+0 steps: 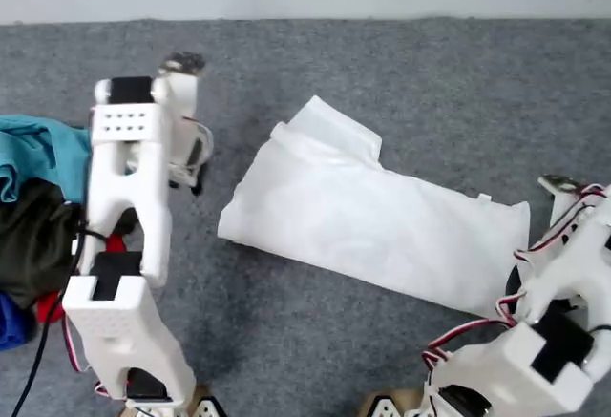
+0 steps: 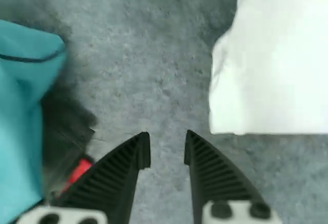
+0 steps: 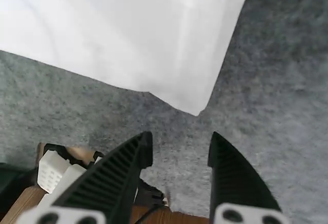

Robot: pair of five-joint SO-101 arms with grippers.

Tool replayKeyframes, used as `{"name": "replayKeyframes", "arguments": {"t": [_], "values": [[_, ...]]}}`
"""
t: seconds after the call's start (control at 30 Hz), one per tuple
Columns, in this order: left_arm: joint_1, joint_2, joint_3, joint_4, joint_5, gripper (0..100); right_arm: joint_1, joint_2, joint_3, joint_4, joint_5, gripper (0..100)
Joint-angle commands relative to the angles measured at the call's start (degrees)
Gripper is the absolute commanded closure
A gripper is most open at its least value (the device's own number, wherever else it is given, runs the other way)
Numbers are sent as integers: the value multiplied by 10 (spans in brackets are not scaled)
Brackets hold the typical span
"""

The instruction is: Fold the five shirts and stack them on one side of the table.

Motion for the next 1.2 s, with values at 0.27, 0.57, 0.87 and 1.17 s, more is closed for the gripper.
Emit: {"name": "replayKeyframes", "arguments": {"t": [0.27,0.57,0.87,1.17], "values": [[105,55,58,-83,-15,818,0,-218,-1,8,-11,806],[105,196,-23,-87,-15,819,0,-242,0,28,-33,808],[145,248,-21,-86,-15,934,0,-243,0,32,-33,808],[138,246,-35,11,-29,987,0,-243,0,27,-38,808]]}}
